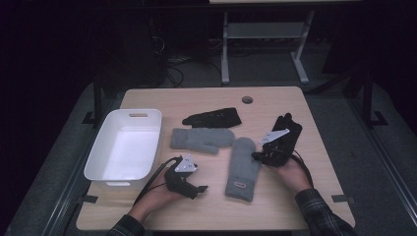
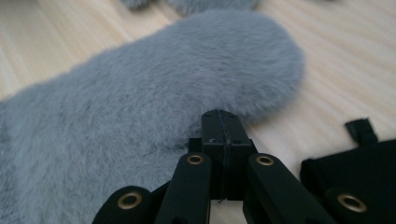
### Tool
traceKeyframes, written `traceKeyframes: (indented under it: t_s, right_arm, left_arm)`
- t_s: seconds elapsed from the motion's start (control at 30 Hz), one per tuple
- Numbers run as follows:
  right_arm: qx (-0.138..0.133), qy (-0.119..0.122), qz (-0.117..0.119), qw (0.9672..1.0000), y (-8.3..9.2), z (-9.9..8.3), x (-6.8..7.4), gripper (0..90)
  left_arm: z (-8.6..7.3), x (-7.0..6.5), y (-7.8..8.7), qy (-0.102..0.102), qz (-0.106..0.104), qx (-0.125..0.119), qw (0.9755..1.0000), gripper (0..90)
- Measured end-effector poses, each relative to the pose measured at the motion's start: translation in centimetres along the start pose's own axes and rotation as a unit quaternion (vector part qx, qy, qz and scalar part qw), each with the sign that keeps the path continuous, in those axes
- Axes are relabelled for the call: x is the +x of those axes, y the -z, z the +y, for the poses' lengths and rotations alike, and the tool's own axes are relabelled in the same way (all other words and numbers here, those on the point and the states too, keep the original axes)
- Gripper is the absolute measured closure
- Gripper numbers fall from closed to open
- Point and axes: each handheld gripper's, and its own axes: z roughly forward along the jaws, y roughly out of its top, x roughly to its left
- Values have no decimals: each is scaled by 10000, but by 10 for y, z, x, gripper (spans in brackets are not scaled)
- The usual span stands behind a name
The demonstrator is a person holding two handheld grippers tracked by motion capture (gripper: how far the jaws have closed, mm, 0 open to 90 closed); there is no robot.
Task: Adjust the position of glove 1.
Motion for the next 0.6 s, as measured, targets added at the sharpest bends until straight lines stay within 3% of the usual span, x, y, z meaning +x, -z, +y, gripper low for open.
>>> traceKeyframes:
  t_s: [0.37, 0.6]
  right_arm:
    - [164, 79, 141, 9997, 12, -13, 19, 900]
    - [192, 66, 240, 9995, 24, -31, 30, 900]
  left_arm:
    - [0, 0, 0, 2, 5, -28, 10000, 125]
    - [0, 0, 0, -5, 5, -30, 10000, 125]
